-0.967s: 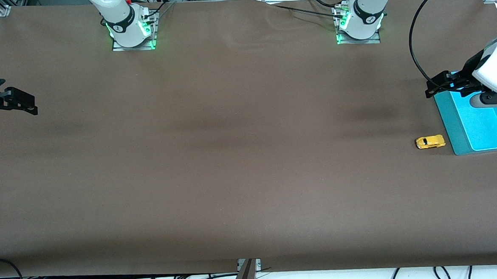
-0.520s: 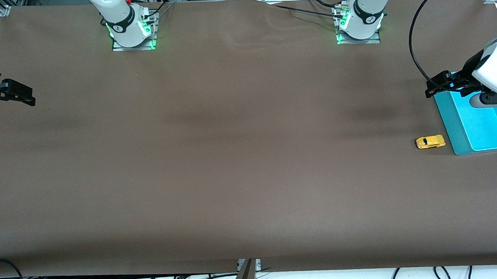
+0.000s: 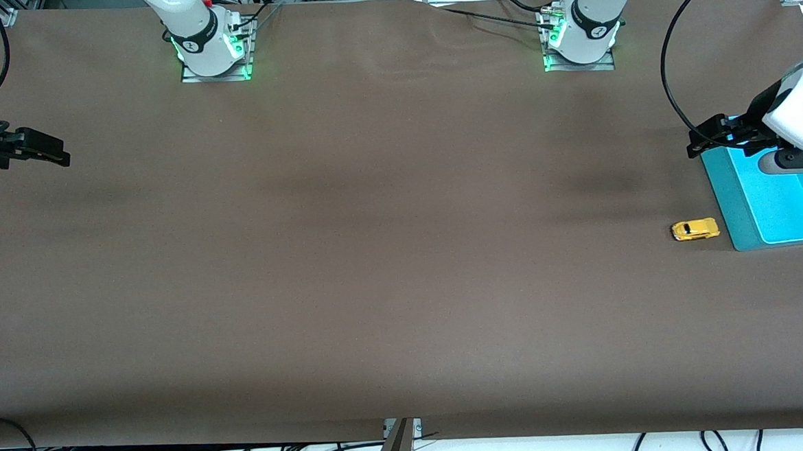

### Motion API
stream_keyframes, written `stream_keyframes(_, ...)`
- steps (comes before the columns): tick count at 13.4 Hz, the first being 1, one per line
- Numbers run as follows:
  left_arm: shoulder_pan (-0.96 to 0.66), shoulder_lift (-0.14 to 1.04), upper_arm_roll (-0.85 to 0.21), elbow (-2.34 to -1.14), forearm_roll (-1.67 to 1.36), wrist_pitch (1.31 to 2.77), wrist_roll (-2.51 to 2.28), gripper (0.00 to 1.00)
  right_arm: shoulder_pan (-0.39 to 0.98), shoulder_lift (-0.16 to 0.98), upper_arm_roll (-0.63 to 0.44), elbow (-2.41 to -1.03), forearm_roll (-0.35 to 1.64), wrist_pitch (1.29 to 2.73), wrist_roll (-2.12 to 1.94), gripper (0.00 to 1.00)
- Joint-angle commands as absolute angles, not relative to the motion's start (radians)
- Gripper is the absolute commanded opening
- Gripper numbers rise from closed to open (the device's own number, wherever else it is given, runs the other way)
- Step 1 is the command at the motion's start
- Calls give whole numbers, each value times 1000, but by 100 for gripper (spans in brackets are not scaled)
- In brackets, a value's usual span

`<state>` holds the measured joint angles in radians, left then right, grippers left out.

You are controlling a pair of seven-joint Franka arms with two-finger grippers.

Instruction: Wind and store yellow beetle car

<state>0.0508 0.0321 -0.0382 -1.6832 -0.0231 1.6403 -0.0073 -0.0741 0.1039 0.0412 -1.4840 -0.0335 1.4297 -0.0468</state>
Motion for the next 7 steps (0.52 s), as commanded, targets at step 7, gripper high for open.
stream_keyframes(7,54,40,-38,-1660,-8,1618,9,100,-77,104,40,-1485,-15,1425,-48,100)
